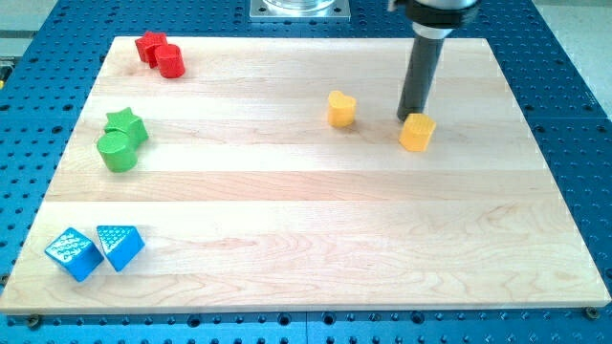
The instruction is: Place the heart vertically above the hexagon
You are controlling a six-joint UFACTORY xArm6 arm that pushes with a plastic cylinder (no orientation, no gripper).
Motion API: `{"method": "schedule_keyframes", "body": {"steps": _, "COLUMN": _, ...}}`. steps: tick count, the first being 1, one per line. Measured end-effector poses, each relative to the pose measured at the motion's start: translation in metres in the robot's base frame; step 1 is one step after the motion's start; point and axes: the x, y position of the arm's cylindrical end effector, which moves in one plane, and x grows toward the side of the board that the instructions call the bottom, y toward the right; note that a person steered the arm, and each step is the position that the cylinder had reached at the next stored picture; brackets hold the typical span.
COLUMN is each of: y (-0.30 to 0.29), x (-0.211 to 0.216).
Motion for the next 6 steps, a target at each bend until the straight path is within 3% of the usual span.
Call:
{"method": "schedule_keyframes", "body": {"steps": 2, "y": -0.006, "x": 0.097}}
{"method": "schedule_keyframes", "body": {"steps": 3, "y": -0.032, "x": 0.080}}
{"method": "schedule_keyframes", "body": {"steps": 4, "y": 0.032, "x": 0.146}}
{"method": "schedule_keyframes", "body": {"steps": 5, "y": 0.050, "x": 0.138}}
{"method": "schedule_keyframes", "body": {"steps": 6, "y": 0.073, "x": 0.166}}
